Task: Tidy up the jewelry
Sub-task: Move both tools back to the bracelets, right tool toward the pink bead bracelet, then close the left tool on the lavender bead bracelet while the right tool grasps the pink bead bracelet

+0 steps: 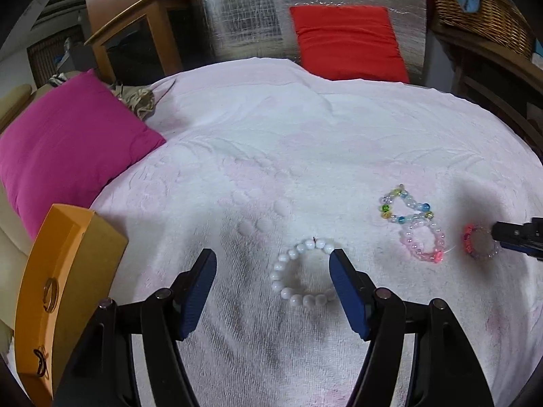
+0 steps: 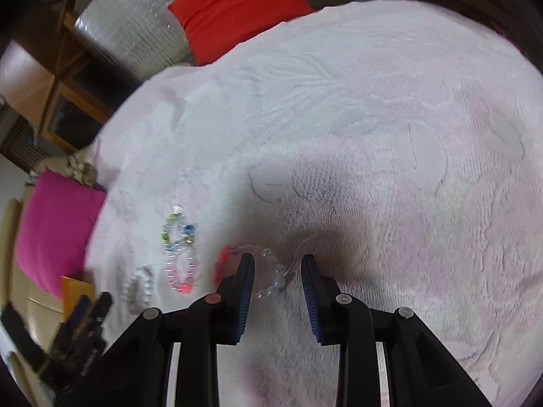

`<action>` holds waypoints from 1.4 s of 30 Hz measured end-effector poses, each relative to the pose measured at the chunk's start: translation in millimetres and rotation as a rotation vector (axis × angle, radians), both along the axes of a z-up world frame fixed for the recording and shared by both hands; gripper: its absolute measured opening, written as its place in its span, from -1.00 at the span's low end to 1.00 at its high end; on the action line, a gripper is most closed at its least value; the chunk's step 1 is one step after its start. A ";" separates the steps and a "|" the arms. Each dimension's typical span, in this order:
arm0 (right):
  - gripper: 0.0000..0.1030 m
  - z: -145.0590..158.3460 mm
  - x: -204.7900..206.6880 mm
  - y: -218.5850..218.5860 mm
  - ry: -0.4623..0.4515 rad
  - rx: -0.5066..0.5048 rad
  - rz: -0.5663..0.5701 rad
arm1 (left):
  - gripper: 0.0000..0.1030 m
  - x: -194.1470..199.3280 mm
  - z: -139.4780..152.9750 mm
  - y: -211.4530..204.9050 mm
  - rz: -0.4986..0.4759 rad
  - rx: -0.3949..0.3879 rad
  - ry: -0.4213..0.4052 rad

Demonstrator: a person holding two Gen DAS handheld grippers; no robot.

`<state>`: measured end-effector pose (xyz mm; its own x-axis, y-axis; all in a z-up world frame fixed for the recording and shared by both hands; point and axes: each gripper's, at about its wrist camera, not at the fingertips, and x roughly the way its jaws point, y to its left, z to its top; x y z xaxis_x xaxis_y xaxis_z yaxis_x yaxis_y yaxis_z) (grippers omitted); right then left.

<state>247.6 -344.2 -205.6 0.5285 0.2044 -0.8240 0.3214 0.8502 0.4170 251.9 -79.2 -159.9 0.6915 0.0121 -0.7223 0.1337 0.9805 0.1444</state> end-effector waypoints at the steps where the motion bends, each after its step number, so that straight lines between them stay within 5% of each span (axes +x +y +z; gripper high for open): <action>1: -0.40 -0.3 2.2 4.6 0.005 -0.035 0.015 | 0.35 0.0 0.5 0.0 -0.001 0.000 -0.005; 5: -0.43 -0.3 5.1 29.3 0.024 -0.224 0.082 | 0.35 0.9 0.3 1.9 -0.005 -0.015 -0.005; 9: -0.78 -0.2 0.7 40.2 0.026 -0.357 0.116 | 0.35 0.8 -0.1 2.0 -0.015 -0.018 -0.002; 25: -0.83 8.5 -25.3 -22.5 0.015 -0.136 -0.038 | 0.35 18.4 -18.4 -46.2 -0.199 -0.267 0.146; 34: -0.83 2.6 -30.9 -31.4 0.032 -0.092 -0.047 | 0.35 30.4 -34.8 -75.6 -0.231 -0.240 0.179; 37: -0.83 2.0 -29.9 -30.2 0.034 -0.096 -0.046 | 0.13 32.4 -37.2 -80.8 -0.258 -0.250 0.190; 42: -0.83 0.9 -26.5 -30.6 0.037 -0.093 -0.049 | -0.52 27.9 -39.5 -89.4 -0.328 -0.240 0.203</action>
